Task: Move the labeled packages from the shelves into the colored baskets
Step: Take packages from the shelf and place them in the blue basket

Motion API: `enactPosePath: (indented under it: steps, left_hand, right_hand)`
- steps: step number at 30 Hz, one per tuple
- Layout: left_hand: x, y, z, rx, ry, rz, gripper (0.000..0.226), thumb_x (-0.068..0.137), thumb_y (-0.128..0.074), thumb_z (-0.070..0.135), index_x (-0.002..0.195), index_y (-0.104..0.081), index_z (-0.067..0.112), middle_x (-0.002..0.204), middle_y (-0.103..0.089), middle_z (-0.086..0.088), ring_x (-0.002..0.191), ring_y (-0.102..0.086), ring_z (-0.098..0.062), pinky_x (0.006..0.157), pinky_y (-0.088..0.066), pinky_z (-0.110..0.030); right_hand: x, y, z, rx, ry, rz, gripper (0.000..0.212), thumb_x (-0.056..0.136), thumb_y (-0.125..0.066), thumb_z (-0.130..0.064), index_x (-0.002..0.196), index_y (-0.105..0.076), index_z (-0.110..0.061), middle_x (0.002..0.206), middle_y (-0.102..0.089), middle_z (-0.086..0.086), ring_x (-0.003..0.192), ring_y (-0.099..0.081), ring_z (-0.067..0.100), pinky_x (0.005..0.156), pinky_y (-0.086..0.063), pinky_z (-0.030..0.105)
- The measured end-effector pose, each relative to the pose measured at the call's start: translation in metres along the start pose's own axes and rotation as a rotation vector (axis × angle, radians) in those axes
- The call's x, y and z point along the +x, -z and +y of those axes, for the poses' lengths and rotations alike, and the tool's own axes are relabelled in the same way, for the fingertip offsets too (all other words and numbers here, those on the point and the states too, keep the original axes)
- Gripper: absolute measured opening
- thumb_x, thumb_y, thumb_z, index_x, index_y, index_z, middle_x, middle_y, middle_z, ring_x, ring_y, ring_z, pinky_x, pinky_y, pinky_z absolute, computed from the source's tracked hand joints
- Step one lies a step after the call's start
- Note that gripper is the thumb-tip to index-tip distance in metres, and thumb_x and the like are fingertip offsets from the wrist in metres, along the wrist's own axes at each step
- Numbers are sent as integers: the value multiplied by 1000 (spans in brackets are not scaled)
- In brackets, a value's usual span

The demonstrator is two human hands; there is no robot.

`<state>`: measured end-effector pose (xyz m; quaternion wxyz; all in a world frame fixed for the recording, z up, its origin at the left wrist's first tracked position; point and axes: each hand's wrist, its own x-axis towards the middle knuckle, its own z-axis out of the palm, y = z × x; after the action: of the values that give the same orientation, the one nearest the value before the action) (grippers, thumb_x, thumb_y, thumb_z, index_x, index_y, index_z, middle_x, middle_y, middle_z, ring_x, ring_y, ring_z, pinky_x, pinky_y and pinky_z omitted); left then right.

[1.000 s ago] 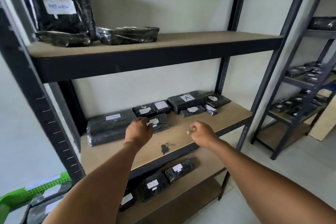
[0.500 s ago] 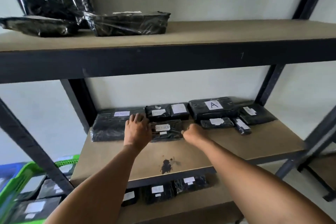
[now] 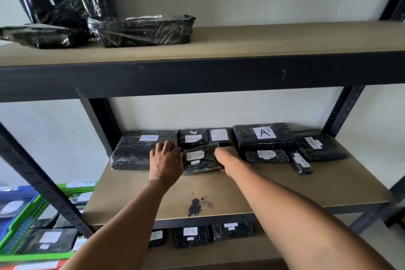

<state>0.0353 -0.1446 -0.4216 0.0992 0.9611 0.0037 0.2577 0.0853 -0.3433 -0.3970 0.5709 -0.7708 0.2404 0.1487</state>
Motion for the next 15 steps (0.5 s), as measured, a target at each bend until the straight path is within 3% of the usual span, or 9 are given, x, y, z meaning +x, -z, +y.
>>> enactPosePath:
  steps: [4, 7, 12, 15]
  left_hand:
    - [5, 4, 4, -24, 52, -49, 28, 95, -47, 36, 107, -69, 24, 110, -60, 0, 103, -52, -28, 85, -43, -45]
    - [9, 7, 9, -56, 85, -47, 26, 99, -49, 38, 102, -70, 23, 108, -62, -1, 105, -52, -28, 88, -41, -45]
    - [11, 11, 27, -170, 79, 7, 41, 100, -39, 46, 89, -68, 20, 94, -63, -5, 93, -53, -29, 80, -44, -42]
    - [13, 10, 44, -508, 157, -26, 38, 104, -42, 43, 79, -58, 20, 79, -60, -4, 78, -54, -28, 66, -41, -37]
  right_hand:
    - [2, 0, 2, 144, -13, -71, 6, 89, -61, -11, 91, -66, -7, 103, -68, 17, 74, -66, 33, 53, -59, 37]
    - [4, 12, 5, 214, 7, -42, 8, 92, -62, -8, 83, -62, -7, 95, -66, 18, 82, -66, 38, 59, -58, 37]
    - [7, 37, 4, 351, 75, -66, 13, 94, -64, -13, 102, -61, -2, 97, -68, 20, 74, -63, 32, 55, -43, 32]
    - [4, 52, 2, 421, 106, -86, 17, 93, -65, -11, 109, -62, -5, 104, -68, 16, 82, -62, 29, 54, -44, 31]
